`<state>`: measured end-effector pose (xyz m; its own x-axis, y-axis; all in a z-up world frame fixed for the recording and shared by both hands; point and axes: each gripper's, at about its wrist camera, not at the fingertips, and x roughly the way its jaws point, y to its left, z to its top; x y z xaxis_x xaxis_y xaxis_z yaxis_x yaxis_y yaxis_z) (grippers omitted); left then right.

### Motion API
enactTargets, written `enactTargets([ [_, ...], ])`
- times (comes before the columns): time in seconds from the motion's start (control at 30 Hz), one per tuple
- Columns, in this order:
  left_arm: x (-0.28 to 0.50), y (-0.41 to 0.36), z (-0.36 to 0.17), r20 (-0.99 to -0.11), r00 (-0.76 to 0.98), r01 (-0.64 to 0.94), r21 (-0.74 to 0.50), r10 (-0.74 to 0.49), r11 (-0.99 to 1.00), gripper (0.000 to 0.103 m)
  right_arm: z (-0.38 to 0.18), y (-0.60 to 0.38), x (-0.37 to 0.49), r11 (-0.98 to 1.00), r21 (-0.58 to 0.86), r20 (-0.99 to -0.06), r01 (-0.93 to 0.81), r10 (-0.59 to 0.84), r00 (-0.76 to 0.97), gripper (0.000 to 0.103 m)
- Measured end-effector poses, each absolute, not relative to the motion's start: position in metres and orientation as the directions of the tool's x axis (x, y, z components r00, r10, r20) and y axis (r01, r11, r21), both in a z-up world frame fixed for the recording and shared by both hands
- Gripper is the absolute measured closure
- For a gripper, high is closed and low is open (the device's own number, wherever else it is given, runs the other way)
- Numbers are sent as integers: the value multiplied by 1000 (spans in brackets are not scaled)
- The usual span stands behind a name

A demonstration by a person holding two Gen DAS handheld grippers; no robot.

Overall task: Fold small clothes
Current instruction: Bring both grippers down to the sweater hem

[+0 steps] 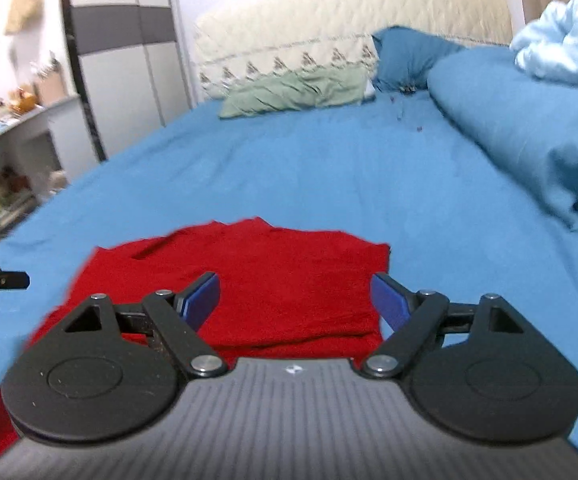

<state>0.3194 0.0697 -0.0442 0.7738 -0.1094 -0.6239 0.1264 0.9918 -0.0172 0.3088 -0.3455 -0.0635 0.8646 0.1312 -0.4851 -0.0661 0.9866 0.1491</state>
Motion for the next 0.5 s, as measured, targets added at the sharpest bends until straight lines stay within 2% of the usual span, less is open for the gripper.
enactTargets([
  [0.13, 250, 84, -2, -602, 790, 130, -20, -115, 991, 0, -18, -359, 242, 987, 131, -500, -93, 146, 854, 0],
  [0.23, 214, 92, 5, -615, 779, 136, -24, -122, 990, 0, -3, -369, 194, 986, 143, -541, -89, 153, 827, 0],
  [0.33, 178, 102, -5, -638, 759, 130, -42, -127, 991, 0, -4, -373, 150, 985, 154, -557, -80, 154, 816, 0],
  [0.5, 145, 114, -49, -708, 688, 106, -121, -161, 987, 0, -46, -371, 89, 984, 175, -634, -32, 138, 761, 3],
])
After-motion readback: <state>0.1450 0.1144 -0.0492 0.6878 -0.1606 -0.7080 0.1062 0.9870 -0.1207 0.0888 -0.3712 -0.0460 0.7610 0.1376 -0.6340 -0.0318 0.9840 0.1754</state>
